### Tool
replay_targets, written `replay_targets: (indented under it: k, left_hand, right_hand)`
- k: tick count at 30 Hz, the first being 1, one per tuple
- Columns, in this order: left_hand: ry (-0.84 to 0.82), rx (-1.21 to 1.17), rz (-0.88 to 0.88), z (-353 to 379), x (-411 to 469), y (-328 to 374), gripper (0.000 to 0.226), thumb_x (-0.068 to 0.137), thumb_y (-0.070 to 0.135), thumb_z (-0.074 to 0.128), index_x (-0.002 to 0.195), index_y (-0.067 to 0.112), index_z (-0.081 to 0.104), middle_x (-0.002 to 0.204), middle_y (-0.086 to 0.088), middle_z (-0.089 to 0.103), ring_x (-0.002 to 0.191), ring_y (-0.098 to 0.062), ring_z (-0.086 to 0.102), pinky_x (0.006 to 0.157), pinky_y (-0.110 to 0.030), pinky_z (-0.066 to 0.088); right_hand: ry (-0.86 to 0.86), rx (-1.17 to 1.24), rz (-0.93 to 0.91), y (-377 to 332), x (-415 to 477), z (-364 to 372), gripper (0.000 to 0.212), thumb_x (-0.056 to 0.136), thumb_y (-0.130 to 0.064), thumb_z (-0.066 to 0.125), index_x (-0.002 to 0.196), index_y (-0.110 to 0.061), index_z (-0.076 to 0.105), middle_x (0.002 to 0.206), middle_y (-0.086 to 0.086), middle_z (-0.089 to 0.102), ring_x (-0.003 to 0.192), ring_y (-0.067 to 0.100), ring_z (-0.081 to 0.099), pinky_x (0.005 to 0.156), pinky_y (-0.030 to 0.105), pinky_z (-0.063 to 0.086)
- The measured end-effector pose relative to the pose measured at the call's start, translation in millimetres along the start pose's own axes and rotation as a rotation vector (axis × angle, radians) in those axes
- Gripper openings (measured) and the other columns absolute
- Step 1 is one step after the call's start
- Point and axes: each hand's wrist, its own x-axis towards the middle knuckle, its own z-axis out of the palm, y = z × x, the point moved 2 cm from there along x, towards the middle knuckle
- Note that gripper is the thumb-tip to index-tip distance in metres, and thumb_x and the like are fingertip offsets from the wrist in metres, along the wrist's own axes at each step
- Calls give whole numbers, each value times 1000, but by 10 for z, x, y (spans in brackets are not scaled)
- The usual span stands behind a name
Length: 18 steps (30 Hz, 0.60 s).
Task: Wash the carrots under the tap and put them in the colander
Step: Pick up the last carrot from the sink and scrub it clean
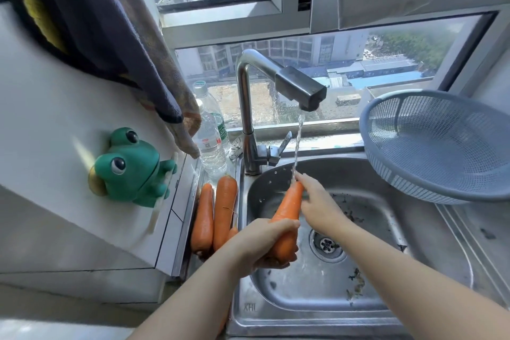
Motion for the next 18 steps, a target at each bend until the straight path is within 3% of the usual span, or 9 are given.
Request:
replay_targets:
  k: [2,4,7,9,11,13,15,18]
  left_hand:
    - [38,28,27,3,21,-10,31,88,36,64,104,11,57,88,-11,66,73,-20,67,66,-28,56]
    - [58,46,63,26,60,0,33,90,39,60,108,12,57,90,-12,64,72,-20,66,63,-28,55]
    - [104,35,124,100,109,39,28,97,43,45,104,19,58,96,-13,66,78,-24,66,62,-31,54]
    - [174,40,146,116,149,76,35,100,46,35,105,22,60,102,-15,69,84,-27,68,64,-33,55]
    - [222,32,124,101,183,105,45,99,53,32,109,21,62,100,-17,70,86,-29,69,63,-32,54]
    - [239,-47,18,73,186,122,53,97,59,33,107,16,62,93,-16,72,82,-28,70,62,-32,54]
    - [226,-158,-73,80,177,128,51,96,58,36,103,15,62,90,-14,72,80,-25,70,71,-35,57]
    - [316,-57,-40,132,236,160,52,98,55,31,98,14,62,92,-15,70,83,-27,68,71,-34,55]
  right_hand:
    - [50,342,157,-27,-74,35,59,95,2,39,150,-17,27,155,4,30,139,20,34,111,39,36]
    - [-12,777,305,-116,-141,116,47,101,-9,43,146,-13,34,144,9,45,123,22,51,89,37,52]
    - [-74,1138,398,-278,-195,180,34,99,-13,48,131,-1,49,109,15,62,95,24,61,87,37,53]
    - [-53,1058,349,-325,-204,165,35,96,-11,53,130,0,50,101,13,63,91,22,62,89,37,53]
    - [-24,840,268,-325,-223,149,44,96,-12,54,137,-8,43,113,11,62,101,21,62,93,35,51]
    - [-24,633,192,-303,-271,143,60,95,-16,55,146,-24,25,123,4,56,109,19,58,97,35,46]
    - [-64,527,124,-262,-298,160,79,90,-19,57,150,-36,8,125,-1,55,112,18,58,102,41,45]
    - [-7,558,113,-252,-261,151,65,91,-18,58,144,-33,24,123,-5,57,112,16,58,103,41,45]
